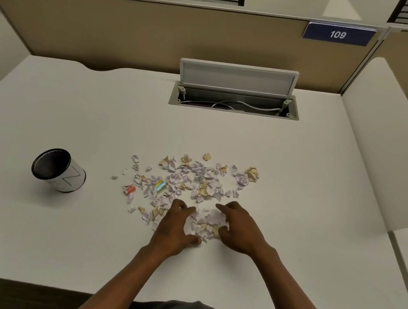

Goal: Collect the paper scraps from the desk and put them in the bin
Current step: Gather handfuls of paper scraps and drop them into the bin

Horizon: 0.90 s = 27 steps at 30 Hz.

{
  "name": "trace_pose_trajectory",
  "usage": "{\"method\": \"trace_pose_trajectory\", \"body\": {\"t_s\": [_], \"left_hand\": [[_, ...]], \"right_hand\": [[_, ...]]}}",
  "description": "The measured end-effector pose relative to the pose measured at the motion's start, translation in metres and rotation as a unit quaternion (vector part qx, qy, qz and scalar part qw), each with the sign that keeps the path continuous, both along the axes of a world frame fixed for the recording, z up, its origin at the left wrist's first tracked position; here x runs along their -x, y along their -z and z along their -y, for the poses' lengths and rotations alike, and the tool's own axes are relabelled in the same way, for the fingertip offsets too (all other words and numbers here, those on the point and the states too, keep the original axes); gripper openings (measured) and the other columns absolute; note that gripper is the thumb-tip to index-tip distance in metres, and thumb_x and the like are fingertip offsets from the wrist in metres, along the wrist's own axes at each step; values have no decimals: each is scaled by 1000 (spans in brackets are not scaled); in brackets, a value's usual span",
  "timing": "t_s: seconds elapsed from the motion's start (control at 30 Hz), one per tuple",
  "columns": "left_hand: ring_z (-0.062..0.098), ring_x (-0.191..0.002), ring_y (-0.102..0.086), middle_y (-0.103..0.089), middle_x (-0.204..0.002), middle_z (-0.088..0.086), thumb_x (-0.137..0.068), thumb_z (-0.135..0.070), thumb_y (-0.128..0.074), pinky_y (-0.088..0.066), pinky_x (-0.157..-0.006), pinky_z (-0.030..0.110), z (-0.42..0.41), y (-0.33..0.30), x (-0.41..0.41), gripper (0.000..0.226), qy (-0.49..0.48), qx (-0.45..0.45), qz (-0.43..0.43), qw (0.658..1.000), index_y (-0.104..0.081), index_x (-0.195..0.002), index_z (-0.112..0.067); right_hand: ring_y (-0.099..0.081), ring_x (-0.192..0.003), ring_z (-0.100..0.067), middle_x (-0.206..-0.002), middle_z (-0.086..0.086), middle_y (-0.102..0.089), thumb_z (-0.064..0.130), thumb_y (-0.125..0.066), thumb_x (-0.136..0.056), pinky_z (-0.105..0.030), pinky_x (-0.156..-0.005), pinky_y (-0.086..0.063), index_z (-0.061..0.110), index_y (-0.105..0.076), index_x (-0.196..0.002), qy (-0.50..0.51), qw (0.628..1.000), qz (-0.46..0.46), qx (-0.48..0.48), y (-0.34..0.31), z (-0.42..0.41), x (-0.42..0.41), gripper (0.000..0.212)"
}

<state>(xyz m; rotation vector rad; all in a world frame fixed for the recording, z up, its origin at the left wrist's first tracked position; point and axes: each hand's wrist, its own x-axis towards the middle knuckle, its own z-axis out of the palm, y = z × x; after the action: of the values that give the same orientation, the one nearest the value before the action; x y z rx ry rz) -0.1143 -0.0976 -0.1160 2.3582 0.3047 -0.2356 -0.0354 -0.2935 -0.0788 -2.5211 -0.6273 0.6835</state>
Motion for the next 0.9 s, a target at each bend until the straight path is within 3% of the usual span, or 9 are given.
{"method": "trace_pose_trajectory", "body": {"t_s": [0.13,0.23,0.3,0.37,0.47,0.53,0.73,0.8,0.9], "left_hand": [[15,-99,-56,-37,-130,-7,-60,-35,-94,-57,-83,32,4,-2,1,82,-8,18,13,1000,-49,-129,-32],[10,-92,-55,-34,-128,-8,-58,-34,-95,-58,-80,32,2,-2,-2,94,-5,3,9,1000,-37,-132,-36],[13,-93,-54,-32,-132,-6,-59,-33,-95,-58,-84,32,1,-2,-8,105,5,-3,-10,1000,-34,-144,-28],[14,-93,-52,-34,-132,-4,-62,-29,-94,-55,-86,26,2,-2,-13,101,17,3,-23,1000,-39,-146,-20],[3,-81,-52,-36,-123,-8,-66,-22,-92,-44,-70,2,7,-1,-15,90,30,18,-17,999,-47,-143,-17],[4,-81,-55,-39,-118,-9,-68,-18,-91,-42,-66,-2,10,2,-13,81,30,30,-6,999,-53,-139,-16],[13,-88,-63,-59,-103,0,-72,-10,-85,-53,-76,16,15,1,-5,45,33,42,68,996,-71,-114,-17],[9,-87,-64,-64,-100,-1,-74,-9,-83,-52,-75,15,15,0,0,37,6,58,87,994,-73,-108,-18],[10,-88,-69,-73,-96,-2,-76,-7,-83,-58,-78,26,15,-1,6,28,-57,102,90,989,-76,-101,-18]], "right_hand": [[-55,-120,-25,-135,-2,-46,67,-73,-68,-36,-94,-52,30,-35,-149,-18,998,5,54,-6,9,-1,96],[-53,-121,-28,-142,-6,-36,66,-81,-63,-39,-95,-52,25,-21,-155,-39,994,4,101,0,5,8,117],[-56,-114,-31,-139,-9,-36,55,-84,-68,-40,-93,-52,21,-23,-154,-39,994,23,97,6,-1,12,111],[-58,-108,-33,-135,-10,-38,44,-84,-73,-41,-91,-52,17,-31,-149,-28,996,27,81,8,-7,13,97],[-61,-103,-33,-131,-9,-42,34,-81,-78,-40,-88,-53,14,-43,-140,-8,998,30,54,9,-15,12,76],[-62,-101,-32,-129,-9,-44,31,-79,-80,-39,-87,-53,15,-47,-137,-1,999,27,37,8,-18,12,67],[-61,-97,-29,-116,-7,-51,26,-76,-81,-37,-84,-52,19,-61,-123,1,1000,9,-8,7,-26,15,45],[-61,-95,-28,-111,-6,-55,22,-73,-82,-35,-81,-51,18,-65,-118,5,1000,9,-24,9,-29,17,37],[-62,-93,-28,-104,-9,-62,18,-70,-84,-35,-76,-50,14,-71,-108,29,998,6,-52,10,-32,19,25]]}}
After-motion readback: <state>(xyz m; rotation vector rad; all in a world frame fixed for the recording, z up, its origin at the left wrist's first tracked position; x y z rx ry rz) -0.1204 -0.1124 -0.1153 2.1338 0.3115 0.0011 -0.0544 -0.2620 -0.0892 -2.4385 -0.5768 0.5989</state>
